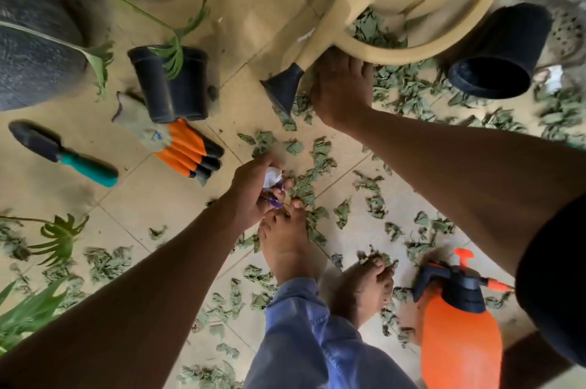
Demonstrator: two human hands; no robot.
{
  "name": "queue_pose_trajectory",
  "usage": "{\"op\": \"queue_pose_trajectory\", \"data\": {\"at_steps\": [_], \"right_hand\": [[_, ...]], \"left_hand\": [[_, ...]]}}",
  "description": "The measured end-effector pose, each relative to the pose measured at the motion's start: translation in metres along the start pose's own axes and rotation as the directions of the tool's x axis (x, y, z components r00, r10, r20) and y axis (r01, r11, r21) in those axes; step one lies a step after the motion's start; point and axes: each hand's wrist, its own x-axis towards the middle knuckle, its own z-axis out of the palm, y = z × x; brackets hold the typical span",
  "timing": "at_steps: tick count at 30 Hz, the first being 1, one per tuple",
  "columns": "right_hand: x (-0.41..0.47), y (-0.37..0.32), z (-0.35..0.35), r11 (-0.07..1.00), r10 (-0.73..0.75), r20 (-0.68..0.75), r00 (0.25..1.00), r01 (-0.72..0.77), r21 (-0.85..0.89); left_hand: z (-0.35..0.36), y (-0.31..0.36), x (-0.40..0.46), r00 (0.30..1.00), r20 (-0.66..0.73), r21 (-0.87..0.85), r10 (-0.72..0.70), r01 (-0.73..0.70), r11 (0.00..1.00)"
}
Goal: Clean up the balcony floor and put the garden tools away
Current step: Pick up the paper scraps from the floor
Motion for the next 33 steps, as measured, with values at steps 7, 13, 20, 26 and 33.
{"op": "queue_pose_trajectory", "data": {"at_steps": [7, 13, 20, 26, 33], "right_hand": [[-0.028, 0.001, 0.002, 0.999, -0.048, -0.04, 0.998, 0.048, 0.002], [-0.041, 0.005, 0.007, 0.987, -0.139, -0.039, 0.989, 0.136, -0.086], [0.027, 0.002, -0.011, 0.95, -0.251, -0.026, 0.968, 0.241, -0.201], [-0.011, 0.002, 0.001, 0.916, -0.344, 0.009, 0.939, 0.337, -0.215], [-0.13, 0.037, 0.014, 0.975, -0.203, -0.069, 0.977, 0.208, 0.083]], "left_hand": [[-0.005, -0.003, -0.003, 1.0, 0.004, 0.027, 0.011, -0.011, 1.0], [0.003, -0.011, -0.007, 0.999, -0.025, 0.079, 0.021, -0.019, 0.997], [0.0, -0.014, -0.001, 0.999, -0.027, 0.176, 0.043, -0.037, 0.984], [-0.007, -0.021, -0.003, 0.996, -0.058, 0.117, 0.066, -0.059, 0.991], [0.008, -0.048, -0.018, 1.0, -0.005, 0.115, 0.029, -0.028, 0.993]]}}
